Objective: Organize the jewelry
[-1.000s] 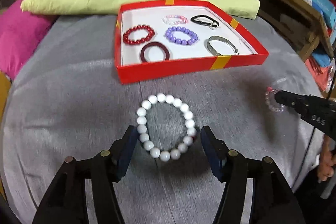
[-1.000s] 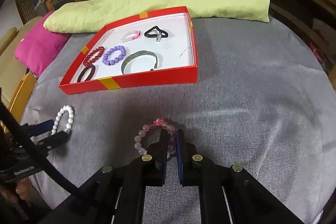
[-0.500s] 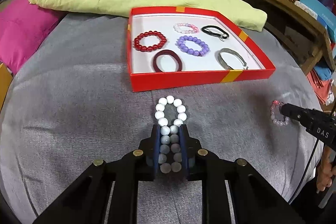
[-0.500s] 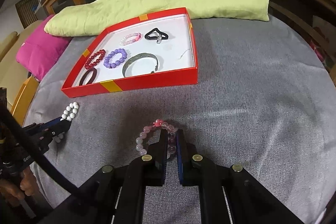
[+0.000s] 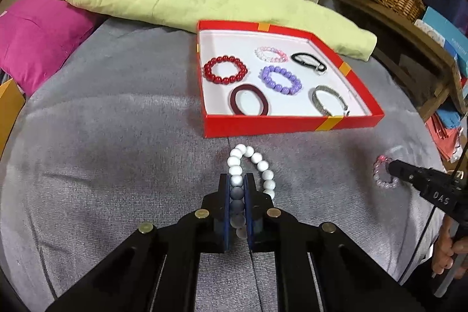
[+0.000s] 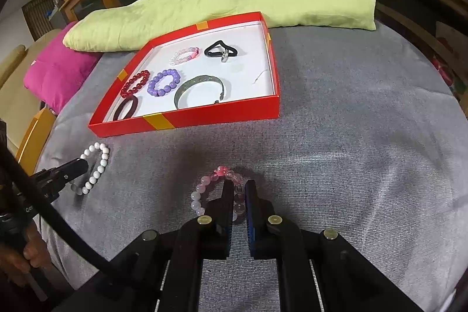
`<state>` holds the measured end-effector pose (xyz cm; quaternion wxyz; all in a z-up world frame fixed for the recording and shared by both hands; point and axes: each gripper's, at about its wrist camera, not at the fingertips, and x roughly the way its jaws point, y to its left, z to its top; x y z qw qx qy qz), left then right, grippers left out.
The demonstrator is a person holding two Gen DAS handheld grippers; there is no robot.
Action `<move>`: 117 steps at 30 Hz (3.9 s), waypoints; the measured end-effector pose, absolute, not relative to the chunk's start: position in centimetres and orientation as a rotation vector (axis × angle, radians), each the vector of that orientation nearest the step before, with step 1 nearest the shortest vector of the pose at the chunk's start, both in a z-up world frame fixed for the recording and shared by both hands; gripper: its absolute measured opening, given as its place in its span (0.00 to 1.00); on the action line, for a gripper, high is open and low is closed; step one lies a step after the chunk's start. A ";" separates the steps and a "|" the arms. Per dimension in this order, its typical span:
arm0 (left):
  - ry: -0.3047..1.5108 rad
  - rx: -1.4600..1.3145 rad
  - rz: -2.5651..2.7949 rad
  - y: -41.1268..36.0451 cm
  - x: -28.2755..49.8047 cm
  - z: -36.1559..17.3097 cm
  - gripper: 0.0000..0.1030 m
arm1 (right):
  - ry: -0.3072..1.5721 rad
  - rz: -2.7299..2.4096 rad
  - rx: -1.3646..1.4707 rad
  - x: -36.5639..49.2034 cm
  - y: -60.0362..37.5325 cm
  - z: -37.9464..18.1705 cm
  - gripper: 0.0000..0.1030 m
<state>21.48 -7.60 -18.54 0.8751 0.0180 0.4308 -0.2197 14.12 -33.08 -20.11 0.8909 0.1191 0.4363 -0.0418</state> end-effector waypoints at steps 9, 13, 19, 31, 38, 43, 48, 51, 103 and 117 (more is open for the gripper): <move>0.780 -0.021 -0.524 -7.7 20.2 -15.2 0.09 | 0.866 -0.082 0.273 13.9 -33.3 -19.4 0.08; 0.726 -0.029 -0.554 -8.3 19.6 -14.0 0.10 | 0.825 -0.062 0.288 13.6 -33.1 -18.5 0.08; 0.668 -0.046 -0.590 -8.9 19.6 -12.8 0.10 | 0.752 -0.035 0.317 13.1 -33.3 -17.1 0.08; 0.642 -0.039 -0.589 -10.0 20.4 -12.2 0.10 | 0.676 0.000 0.349 13.0 -33.3 -15.2 0.08; 0.628 -0.056 -0.587 -10.3 21.8 -11.7 0.10 | 0.627 0.019 0.394 14.5 -34.3 -13.8 0.08; 0.601 -0.062 -0.595 -10.9 23.2 -11.1 0.10 | 0.603 0.039 0.413 16.9 -34.8 -13.0 0.08; 0.585 -0.077 -0.608 -11.7 24.7 -11.1 0.10 | 0.612 0.043 0.442 19.4 -35.0 -13.4 0.08; 0.584 -0.068 -0.597 -12.4 25.5 -11.1 0.10 | 0.612 0.039 0.444 21.3 -35.2 -13.8 0.08; 0.678 0.267 -0.188 -19.1 35.0 -12.6 0.71 | 0.753 -0.056 0.596 29.7 -37.9 -17.4 0.38; 0.590 0.244 -0.121 -16.6 29.0 -8.1 0.82 | 0.739 -0.085 0.417 25.3 -36.9 -14.1 0.44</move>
